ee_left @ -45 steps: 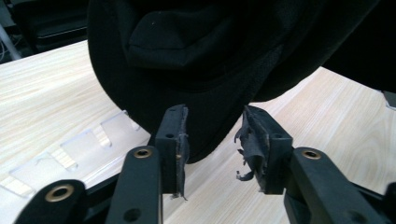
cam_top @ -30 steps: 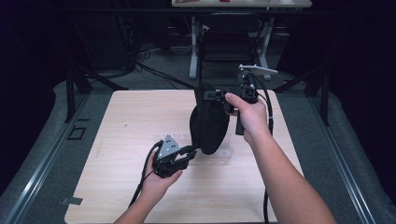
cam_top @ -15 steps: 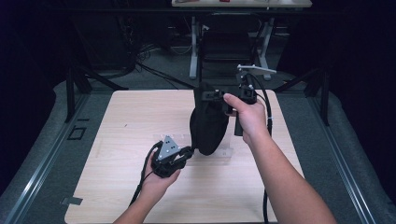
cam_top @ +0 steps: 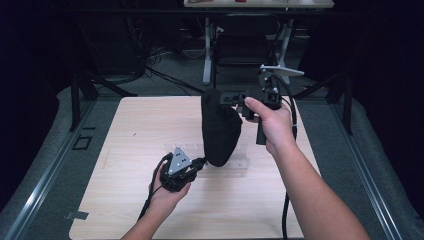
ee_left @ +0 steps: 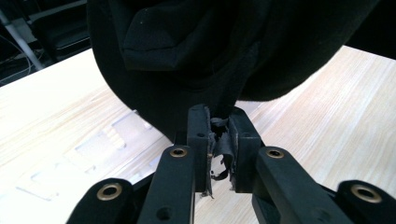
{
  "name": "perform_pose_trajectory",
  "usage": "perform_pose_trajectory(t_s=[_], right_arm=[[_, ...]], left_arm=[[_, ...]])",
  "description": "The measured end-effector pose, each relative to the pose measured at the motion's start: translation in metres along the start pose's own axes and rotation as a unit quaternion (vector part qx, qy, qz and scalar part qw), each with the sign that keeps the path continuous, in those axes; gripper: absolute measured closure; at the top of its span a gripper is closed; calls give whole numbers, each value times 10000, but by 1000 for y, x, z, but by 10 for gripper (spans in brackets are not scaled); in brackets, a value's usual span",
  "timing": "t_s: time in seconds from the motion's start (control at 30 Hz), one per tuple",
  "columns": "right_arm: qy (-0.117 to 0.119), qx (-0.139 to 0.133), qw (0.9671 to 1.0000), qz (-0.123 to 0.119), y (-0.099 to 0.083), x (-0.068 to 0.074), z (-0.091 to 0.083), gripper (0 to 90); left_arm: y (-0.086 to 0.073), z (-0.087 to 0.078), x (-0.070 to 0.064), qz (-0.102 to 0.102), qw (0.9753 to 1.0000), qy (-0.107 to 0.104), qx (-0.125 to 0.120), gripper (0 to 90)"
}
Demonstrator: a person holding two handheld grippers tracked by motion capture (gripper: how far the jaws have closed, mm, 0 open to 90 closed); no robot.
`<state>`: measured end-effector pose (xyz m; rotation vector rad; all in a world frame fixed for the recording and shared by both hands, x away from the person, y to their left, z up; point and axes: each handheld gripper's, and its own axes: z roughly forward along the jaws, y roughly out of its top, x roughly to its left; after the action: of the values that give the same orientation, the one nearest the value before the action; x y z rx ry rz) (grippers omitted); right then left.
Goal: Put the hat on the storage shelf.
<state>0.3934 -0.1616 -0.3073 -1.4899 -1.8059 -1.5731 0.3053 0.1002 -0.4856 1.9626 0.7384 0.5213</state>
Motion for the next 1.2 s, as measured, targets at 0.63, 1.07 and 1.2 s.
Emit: perform_pose_trajectory(t_s=[0.63,1.07,1.2], right_arm=[[-312,-112,9992,-207,-11,-12,-28,754],[-908,-302,9935,-622,-30,-22,-51,684],[-1131,-271,9906,-721,-42,-32,-57,656]], left_arm=[[-36,0,15,-214,9992,202,268,850],[-48,-15,24,-455,9985,167,252,702],[-50,-25,27,-486,9985,105,212,606]])
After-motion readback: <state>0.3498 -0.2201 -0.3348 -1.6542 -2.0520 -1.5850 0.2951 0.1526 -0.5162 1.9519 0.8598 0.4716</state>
